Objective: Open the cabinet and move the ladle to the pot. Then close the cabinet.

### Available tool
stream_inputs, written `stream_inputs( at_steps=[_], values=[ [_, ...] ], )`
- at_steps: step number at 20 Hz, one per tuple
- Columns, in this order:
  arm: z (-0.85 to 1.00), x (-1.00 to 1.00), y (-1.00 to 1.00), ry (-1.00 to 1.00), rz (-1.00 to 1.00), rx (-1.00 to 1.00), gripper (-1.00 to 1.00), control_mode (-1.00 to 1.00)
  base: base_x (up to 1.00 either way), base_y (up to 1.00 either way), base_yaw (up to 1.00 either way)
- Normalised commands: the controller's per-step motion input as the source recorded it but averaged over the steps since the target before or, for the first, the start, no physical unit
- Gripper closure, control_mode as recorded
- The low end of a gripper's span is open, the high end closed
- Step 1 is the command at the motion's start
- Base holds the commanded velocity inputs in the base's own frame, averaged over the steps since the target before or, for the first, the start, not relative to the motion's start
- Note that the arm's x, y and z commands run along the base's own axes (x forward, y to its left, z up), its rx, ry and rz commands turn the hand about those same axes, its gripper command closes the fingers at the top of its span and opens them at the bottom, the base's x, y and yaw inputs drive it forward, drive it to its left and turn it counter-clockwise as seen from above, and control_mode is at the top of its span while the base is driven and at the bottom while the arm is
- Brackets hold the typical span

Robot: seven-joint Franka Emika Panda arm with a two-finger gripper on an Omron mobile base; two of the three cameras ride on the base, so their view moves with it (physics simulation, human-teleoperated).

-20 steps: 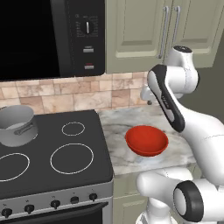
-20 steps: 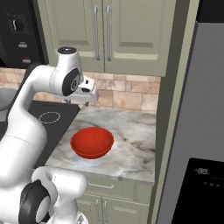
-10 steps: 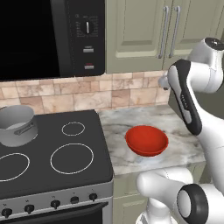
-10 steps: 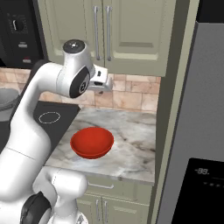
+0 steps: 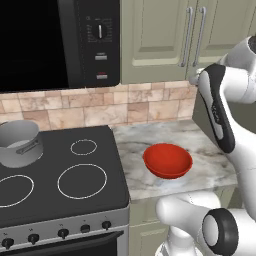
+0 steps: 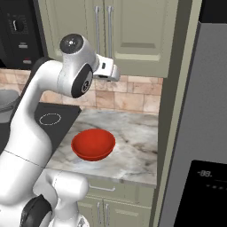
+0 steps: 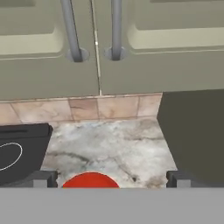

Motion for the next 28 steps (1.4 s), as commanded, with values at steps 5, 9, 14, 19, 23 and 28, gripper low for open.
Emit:
stream_inputs(
  at_steps=[5, 9, 14, 19, 23, 28],
  values=[
    [0.60, 0.01, -0.22, -0.15, -0.09, 0.00, -1.00, -1.00, 0.00, 0.00, 0.00],
    [0.51, 0.00, -0.11, -0.23, -0.06, 0.00, -1.00, -1.00, 0.00, 0.00, 0.00],
    [0.24, 0.11, -0.01, -0.25, 0.00, 0.00, -1.00, -1.00, 0.00, 0.00, 0.00],
    [0.13, 0.15, 0.00, -0.16, 0.00, 0.00, -1.00, -1.00, 0.00, 0.00, 0.00],
    [0.09, 0.23, 0.00, -0.06, 0.00, 0.00, -1.00, -1.00, 0.00, 0.00, 0.00],
    [0.03, 0.28, -0.01, -0.01, 0.00, 0.00, -1.00, -1.00, 0.00, 0.00, 0.00]
  ],
)
